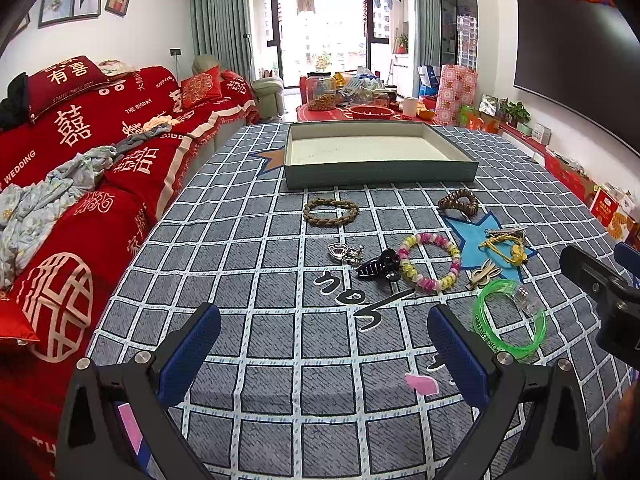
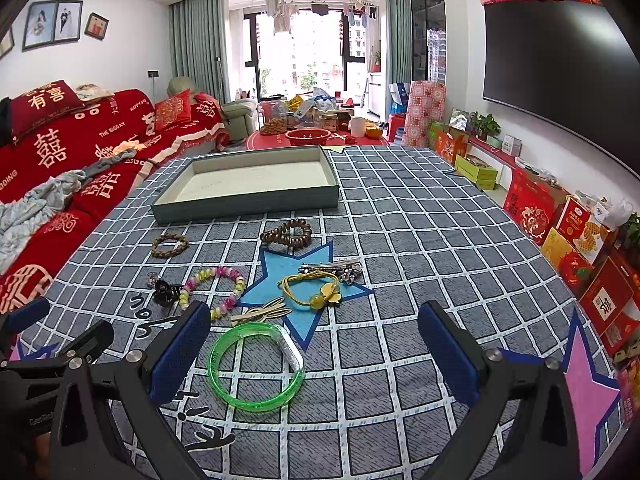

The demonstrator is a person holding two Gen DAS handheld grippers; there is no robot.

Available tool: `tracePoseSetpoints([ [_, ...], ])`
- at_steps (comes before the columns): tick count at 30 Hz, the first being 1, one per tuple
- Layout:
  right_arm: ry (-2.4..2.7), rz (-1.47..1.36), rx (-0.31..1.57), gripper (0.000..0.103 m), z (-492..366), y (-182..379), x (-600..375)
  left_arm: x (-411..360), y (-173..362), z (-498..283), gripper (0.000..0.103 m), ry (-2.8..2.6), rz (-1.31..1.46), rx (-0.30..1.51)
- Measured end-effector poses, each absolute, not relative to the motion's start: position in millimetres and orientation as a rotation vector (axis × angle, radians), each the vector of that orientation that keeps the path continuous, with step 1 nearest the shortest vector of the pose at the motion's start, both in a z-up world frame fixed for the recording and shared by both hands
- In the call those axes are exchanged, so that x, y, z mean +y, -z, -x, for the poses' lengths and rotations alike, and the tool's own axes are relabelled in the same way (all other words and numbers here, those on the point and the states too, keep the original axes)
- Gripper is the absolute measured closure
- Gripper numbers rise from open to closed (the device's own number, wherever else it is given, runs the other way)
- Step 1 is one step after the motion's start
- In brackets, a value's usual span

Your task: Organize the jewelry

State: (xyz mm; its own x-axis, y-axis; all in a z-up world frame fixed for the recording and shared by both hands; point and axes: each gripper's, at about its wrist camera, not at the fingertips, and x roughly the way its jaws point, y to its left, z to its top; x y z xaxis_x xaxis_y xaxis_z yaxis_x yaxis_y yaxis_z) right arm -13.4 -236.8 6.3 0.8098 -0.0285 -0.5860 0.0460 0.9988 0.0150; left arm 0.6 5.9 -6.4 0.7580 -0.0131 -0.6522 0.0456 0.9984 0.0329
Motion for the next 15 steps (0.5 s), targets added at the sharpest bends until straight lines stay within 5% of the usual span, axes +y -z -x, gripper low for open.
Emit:
tracePoseSetpoints([
  [15, 0.041, -0.033, 0.623, 0.0, 15.2, -8.1, -234.8, 7.0, 5.9, -1.1, 0.0, 0.032, -0.046, 0.71],
])
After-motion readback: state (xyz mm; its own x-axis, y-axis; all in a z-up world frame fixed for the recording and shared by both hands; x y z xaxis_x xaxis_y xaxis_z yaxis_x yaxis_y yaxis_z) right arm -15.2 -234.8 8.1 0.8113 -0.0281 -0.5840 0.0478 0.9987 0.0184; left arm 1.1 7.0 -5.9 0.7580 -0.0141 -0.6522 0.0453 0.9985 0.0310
